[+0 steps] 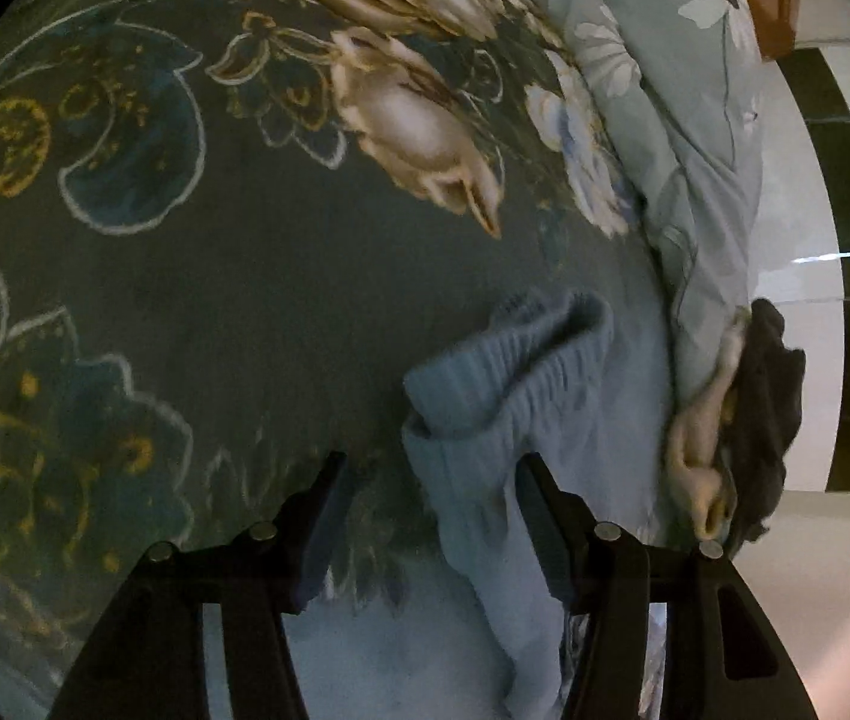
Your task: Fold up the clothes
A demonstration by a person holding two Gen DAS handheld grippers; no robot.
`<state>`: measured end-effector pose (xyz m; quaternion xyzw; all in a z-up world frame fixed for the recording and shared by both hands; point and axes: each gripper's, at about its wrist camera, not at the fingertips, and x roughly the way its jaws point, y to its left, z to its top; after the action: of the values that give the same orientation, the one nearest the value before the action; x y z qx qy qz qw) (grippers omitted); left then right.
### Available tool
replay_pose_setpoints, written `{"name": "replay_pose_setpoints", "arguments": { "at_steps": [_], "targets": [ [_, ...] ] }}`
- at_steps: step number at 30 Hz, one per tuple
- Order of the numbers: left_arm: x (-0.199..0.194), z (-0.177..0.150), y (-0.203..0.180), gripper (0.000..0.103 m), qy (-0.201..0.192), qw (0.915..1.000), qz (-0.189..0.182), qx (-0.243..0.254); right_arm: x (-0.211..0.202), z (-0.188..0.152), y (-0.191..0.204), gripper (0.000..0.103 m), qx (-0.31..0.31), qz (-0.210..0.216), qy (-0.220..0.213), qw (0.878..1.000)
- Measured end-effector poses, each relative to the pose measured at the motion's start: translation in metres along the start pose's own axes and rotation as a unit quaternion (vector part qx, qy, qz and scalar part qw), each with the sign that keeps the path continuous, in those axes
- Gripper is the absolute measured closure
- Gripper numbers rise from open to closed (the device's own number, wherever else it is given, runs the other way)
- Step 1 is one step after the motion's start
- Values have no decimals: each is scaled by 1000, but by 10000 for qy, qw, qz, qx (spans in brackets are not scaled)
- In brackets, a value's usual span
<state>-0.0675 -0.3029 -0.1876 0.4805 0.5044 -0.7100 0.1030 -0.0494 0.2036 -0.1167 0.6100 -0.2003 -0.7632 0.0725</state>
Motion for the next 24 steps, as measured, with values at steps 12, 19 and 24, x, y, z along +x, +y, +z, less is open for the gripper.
{"name": "replay_pose_setpoints", "arguments": {
  "at_steps": [12, 19, 24],
  "targets": [
    [-50, -26, -96, 80, -603, 9873, -67, 1469, -34, -10, -62, 72, 1041, 317, -578, 9924],
    [-59, -111, -215, 80, -394, 9411, -620, 3300, -37, -14, -91, 72, 1390, 533, -713, 9863],
    [-1, -179, -260, 80, 316, 9226, -617, 3796, -45, -24, -111, 72, 1528, 560, -811, 9833]
  ]
}}
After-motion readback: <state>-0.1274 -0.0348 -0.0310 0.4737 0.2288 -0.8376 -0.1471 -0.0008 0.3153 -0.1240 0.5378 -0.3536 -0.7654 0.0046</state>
